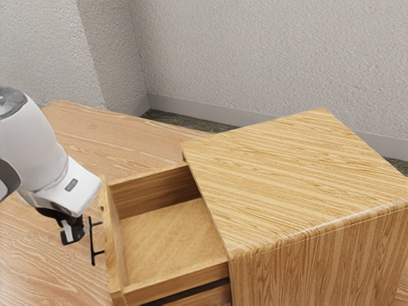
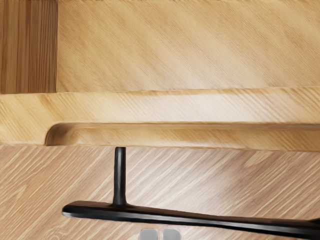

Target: Push the drawer handle with one arm to close the drawer

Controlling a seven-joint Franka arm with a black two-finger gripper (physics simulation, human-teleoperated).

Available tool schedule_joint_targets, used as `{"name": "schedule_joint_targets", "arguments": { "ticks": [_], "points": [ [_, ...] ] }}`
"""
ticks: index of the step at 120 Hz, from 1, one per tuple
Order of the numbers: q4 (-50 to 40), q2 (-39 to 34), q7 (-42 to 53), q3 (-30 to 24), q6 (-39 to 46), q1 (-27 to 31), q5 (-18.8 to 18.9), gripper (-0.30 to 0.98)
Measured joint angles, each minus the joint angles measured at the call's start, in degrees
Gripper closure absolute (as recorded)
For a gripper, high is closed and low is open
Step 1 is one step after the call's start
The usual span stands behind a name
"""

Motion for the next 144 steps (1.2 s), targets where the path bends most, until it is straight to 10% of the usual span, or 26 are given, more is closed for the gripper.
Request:
{"name": "schedule_joint_targets", "arguments": {
  "ticks": [144],
  "points": [
    [14.04,19.42,-1.75,-19.3,10.99,15.0,-3.98,0.79]
  ]
}}
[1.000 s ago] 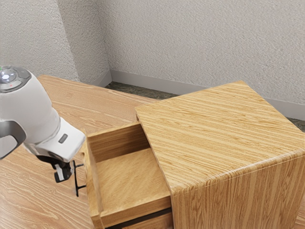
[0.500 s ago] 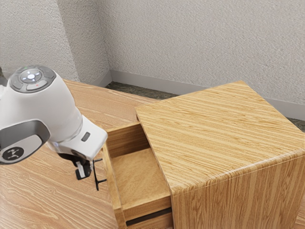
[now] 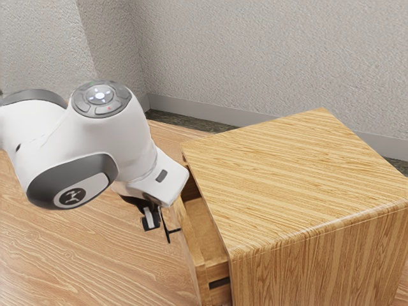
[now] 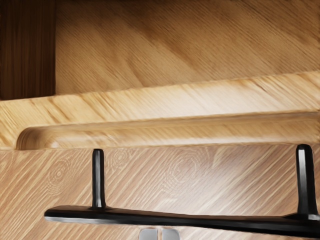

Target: Push the drawer handle with one arm to close the drawer

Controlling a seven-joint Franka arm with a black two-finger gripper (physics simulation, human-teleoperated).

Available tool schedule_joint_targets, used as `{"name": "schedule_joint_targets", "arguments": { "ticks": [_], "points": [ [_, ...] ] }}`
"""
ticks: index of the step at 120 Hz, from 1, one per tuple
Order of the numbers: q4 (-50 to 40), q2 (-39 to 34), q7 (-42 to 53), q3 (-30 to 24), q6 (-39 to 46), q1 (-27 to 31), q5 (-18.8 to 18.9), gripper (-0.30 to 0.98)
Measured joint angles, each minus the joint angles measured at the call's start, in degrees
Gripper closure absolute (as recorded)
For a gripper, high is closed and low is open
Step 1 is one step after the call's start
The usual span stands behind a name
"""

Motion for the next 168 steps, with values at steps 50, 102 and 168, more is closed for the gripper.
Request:
{"name": "schedule_joint_targets", "arguments": {
  "ticks": [50,102,168],
  "points": [
    [7.41,5.82,-0.1,-11.4,0.75,10.52,-1.28,0.79],
    [8.28,2.62,-0.43,-8.0,-5.39,9.13,-1.3,0.79],
    [29.46,22.52,-2.48,7.44,-16.03,22.92,2.46,0.73]
  ]
}}
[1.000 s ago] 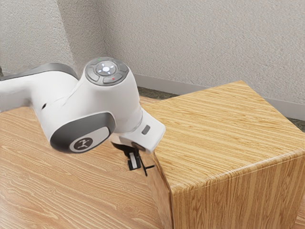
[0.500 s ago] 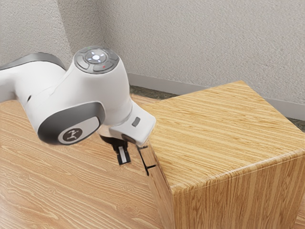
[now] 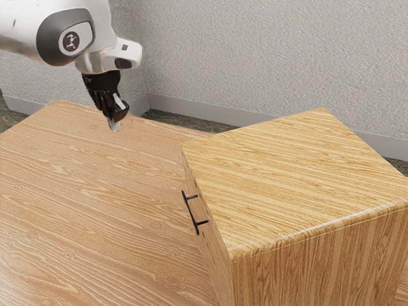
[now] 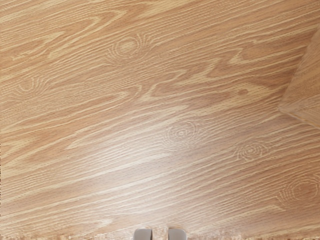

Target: Push the drawer handle with one arm to close the drawer

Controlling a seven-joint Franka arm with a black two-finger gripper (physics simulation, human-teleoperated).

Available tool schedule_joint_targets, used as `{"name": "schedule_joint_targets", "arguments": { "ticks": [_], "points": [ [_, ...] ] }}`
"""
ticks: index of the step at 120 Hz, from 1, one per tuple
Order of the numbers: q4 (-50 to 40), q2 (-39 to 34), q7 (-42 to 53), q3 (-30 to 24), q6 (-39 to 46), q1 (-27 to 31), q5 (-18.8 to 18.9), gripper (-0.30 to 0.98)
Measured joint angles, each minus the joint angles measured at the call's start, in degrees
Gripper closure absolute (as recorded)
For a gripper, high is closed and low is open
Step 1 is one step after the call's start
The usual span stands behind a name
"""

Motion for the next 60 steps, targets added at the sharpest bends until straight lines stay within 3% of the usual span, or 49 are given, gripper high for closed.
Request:
{"name": "schedule_joint_targets", "arguments": {
  "ticks": [27,60],
  "points": [
    [0.29,1.75,-1.32,1.04,-1.01,-0.16,1.0,0.28],
    [1.73,1.88,-3.56,0.84,-1.79,-0.28,1.05,0.08]
  ]
}}
